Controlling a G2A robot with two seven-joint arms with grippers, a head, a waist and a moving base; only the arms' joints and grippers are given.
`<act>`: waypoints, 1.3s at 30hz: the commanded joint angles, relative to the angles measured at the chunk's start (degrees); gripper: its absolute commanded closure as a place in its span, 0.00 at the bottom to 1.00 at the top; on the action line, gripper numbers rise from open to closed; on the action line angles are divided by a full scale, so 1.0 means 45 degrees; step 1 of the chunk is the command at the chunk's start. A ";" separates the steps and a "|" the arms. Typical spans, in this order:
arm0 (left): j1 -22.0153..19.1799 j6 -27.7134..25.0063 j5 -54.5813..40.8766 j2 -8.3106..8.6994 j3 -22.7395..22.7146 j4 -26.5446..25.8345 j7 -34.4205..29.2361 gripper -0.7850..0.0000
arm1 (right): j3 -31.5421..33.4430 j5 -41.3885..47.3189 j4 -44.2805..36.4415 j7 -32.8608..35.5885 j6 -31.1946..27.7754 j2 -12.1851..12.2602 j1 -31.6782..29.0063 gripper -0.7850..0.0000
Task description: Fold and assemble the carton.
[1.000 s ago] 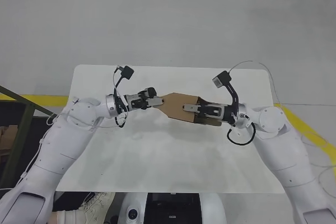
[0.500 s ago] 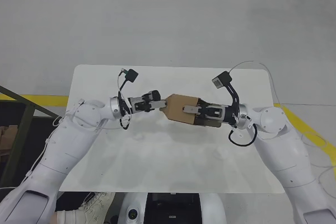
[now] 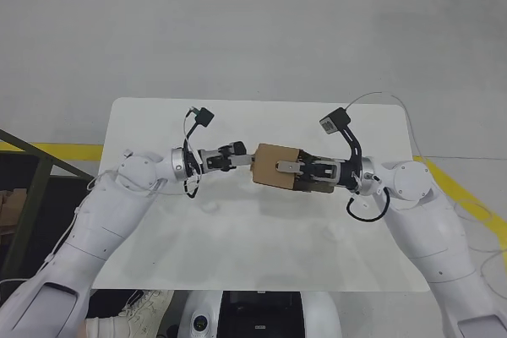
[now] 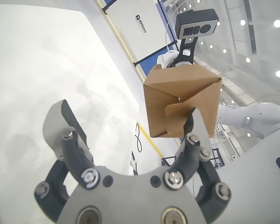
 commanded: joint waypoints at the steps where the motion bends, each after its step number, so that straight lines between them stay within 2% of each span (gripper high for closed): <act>1: -0.0102 -0.0041 -0.0051 -0.0053 0.0127 0.0095 -0.0084 0.00 | -0.0009 0.0041 0.0021 0.0057 -0.0022 -0.0001 0.0006 1.00; 39: -0.0951 -0.0151 -0.0932 -0.0729 0.1305 0.1006 -0.1105 0.00 | -0.0039 0.0533 0.0248 0.0467 -0.0274 -0.0009 0.0101 1.00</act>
